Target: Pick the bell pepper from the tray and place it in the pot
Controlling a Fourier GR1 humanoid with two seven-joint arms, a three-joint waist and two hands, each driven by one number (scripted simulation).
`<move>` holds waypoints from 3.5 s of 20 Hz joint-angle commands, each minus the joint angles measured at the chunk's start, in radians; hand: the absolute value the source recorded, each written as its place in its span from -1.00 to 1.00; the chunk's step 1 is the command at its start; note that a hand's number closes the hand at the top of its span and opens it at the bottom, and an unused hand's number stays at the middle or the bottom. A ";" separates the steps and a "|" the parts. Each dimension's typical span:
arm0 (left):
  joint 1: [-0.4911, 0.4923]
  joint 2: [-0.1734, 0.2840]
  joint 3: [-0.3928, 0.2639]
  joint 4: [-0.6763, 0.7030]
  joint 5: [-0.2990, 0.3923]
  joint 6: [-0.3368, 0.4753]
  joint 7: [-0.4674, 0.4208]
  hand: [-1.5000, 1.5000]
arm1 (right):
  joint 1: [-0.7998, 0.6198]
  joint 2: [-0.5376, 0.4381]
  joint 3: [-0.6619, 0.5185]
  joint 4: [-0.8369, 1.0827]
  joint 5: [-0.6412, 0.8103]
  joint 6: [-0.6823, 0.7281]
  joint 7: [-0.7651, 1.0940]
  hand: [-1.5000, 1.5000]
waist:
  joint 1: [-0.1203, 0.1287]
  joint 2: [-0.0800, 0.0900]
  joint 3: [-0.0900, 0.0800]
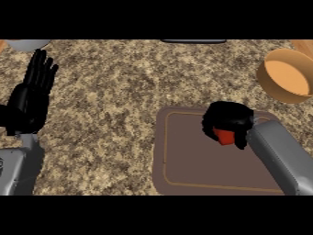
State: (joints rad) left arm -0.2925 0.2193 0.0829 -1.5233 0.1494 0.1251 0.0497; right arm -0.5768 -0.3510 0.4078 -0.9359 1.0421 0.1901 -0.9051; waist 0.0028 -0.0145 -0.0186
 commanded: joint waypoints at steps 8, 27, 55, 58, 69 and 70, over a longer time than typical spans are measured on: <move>0.026 -0.019 -0.011 -0.004 -0.011 0.006 -0.003 0.00 | -0.029 0.305 -0.150 -0.084 0.040 -0.028 0.650 1.00 | -0.005 0.006 0.015; 0.037 0.001 0.008 -0.043 -0.014 0.005 0.014 0.00 | -0.230 0.259 -0.212 -0.585 0.241 -0.194 1.641 1.00 | -0.016 0.005 0.019; -0.026 -0.002 0.027 -0.001 -0.012 -0.044 0.013 0.00 | -0.153 -0.297 -0.810 0.002 -0.130 -0.330 0.935 1.00 | 0.014 0.020 0.019; -0.018 -0.059 -0.004 0.015 -0.049 0.004 -0.015 0.00 | -0.203 -0.299 -0.815 0.153 -0.126 -0.408 0.870 1.00 | 0.016 0.021 0.019; -0.015 -0.017 0.029 -0.002 0.004 -0.066 -0.005 0.00 | -0.302 -0.329 -0.891 0.541 -0.196 -0.297 0.796 -1.00 | 0.039 0.032 0.021; -0.048 -0.027 0.019 -0.010 -0.012 -0.032 0.039 0.00 | -0.296 -0.301 -0.881 0.551 -0.198 -0.289 0.776 -1.00 | 0.032 0.029 0.021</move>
State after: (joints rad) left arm -0.3029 0.1892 0.0970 -1.5350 0.1350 0.0817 0.0522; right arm -0.8492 -0.6621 -0.4530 -0.4812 0.8801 -0.1590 -0.0875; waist 0.0354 0.0131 0.0021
